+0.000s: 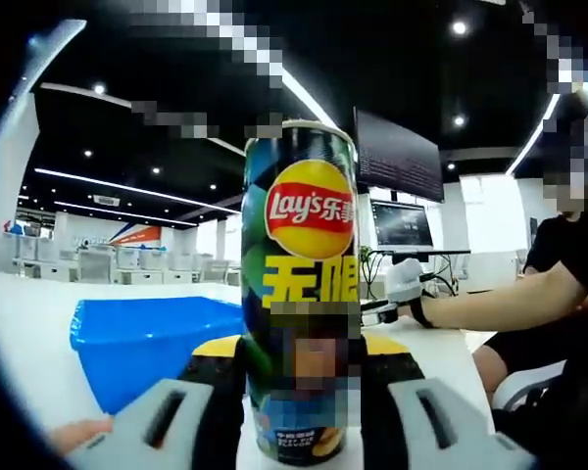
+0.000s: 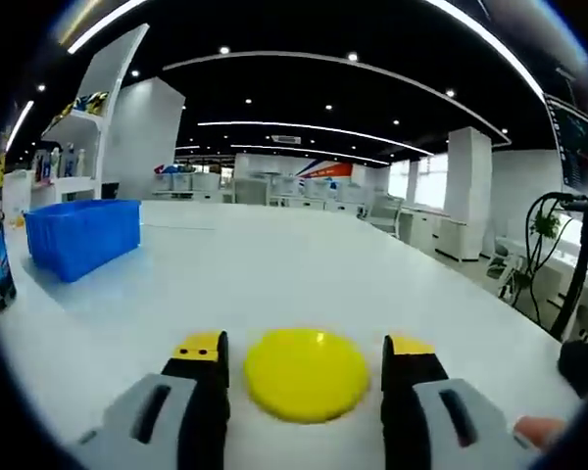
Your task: Open the lid of the chip container on the table, take out the chips, place them into the box in front of the container, and close the lid
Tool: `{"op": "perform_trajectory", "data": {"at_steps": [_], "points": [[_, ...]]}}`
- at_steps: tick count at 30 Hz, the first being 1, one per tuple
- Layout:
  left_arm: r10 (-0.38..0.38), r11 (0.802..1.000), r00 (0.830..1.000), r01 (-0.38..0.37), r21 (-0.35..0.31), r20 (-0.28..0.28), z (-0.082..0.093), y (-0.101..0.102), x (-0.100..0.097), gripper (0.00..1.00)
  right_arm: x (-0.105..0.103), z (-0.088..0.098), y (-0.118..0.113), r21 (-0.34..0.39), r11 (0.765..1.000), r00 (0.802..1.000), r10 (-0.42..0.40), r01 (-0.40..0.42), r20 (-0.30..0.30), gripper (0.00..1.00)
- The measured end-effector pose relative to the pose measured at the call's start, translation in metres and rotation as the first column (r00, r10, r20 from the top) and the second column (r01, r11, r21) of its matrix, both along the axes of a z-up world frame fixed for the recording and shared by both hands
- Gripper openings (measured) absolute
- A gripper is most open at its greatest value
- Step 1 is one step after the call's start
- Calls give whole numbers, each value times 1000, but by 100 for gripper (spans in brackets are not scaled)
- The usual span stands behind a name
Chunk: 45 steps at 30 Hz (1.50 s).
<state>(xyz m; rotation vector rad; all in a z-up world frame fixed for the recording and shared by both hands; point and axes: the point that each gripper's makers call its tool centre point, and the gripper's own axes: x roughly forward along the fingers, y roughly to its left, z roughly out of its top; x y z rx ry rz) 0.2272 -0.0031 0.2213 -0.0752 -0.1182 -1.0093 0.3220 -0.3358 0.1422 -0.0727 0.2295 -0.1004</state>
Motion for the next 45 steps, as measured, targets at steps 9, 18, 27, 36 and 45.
{"op": "perform_trajectory", "data": {"at_steps": [9,18,27,36,45], "points": [[3,1000,1000,-3,1,5,0,0,0,45,-1,-1,5,16,1000,1000,22,-22,-1,48],[5,1000,1000,-5,2,7,0,0,0,45,-4,-2,5,12,1000,999,27,-27,-17,46],[5,1000,1000,-5,2,9,0,0,0,45,-7,52,25,86,994,994,60,-68,95,46],[7,1000,1000,-7,2,11,0,-1,0,45,-38,253,183,-31,876,817,461,-482,346,46],[9,1000,1000,-9,4,15,0,0,0,45,-99,259,336,-115,608,577,787,-786,218,46]]}}
